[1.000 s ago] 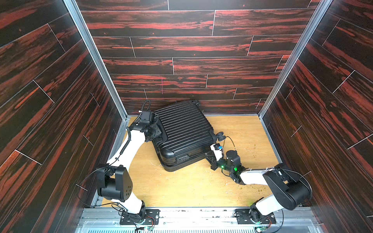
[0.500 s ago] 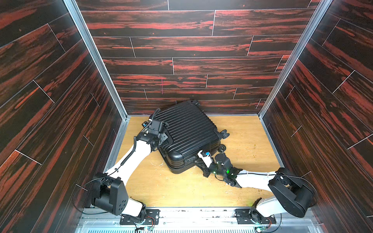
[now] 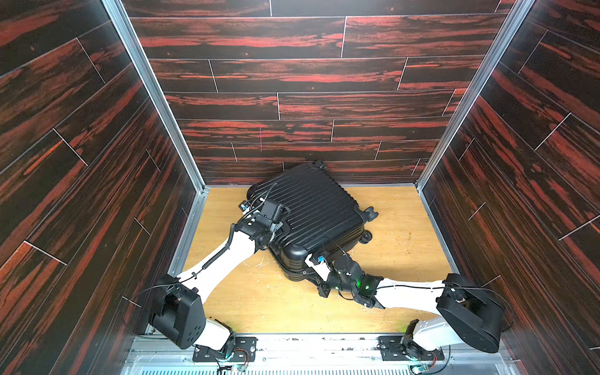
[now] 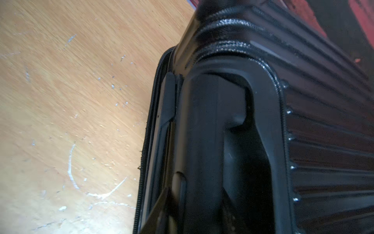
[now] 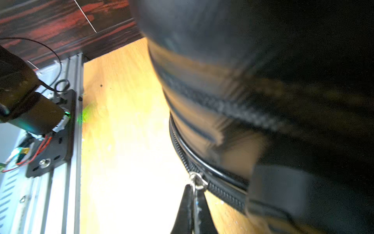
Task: Close the suitcase zippers
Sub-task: Zip the zipper on the suitcase.
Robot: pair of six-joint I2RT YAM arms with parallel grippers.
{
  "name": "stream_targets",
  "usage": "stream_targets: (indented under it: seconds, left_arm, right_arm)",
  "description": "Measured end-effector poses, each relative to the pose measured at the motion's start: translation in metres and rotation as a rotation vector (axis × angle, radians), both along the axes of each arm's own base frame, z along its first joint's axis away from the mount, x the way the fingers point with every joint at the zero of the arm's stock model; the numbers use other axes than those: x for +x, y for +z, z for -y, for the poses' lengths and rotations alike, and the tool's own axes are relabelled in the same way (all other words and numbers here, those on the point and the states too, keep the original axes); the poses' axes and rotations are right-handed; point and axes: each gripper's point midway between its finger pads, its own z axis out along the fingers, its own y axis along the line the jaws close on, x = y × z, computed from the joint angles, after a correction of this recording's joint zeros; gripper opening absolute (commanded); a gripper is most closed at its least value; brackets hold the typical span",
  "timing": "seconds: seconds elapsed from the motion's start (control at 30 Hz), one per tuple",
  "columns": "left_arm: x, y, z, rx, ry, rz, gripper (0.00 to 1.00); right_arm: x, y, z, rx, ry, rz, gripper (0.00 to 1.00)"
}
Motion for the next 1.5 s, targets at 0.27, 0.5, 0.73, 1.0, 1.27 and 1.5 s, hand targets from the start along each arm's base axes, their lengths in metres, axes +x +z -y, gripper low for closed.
stream_targets:
  seconds: [0.27,0.5,0.73,1.0,1.27,1.5]
  left_arm:
    - [0.015,0.045,0.028,0.019,-0.167,0.145,0.88]
    - [0.005,0.086,0.048,0.343,-0.659,0.236,0.84]
    - [-0.021,0.086,0.048,0.596,-1.182,0.219,0.89]
    - [-0.050,0.061,0.033,0.793,-1.654,0.243,0.87]
    - [-0.039,0.037,0.041,0.919,-1.910,0.201,0.82]
    - [-0.034,0.015,0.047,0.976,-2.038,0.105,0.80]
  right_arm:
    - [0.004,0.014,0.019,0.042,-0.045,0.040,0.00]
    - [0.003,-0.007,0.050,0.018,-0.069,-0.009,0.00]
    - [0.010,-0.003,0.069,0.046,-0.092,-0.023,0.00]
    - [0.013,-0.003,0.077,0.051,-0.106,-0.029,0.00]
    - [0.013,-0.003,0.077,0.053,-0.108,-0.033,0.00]
    - [0.013,-0.003,0.077,0.052,-0.109,-0.035,0.00]
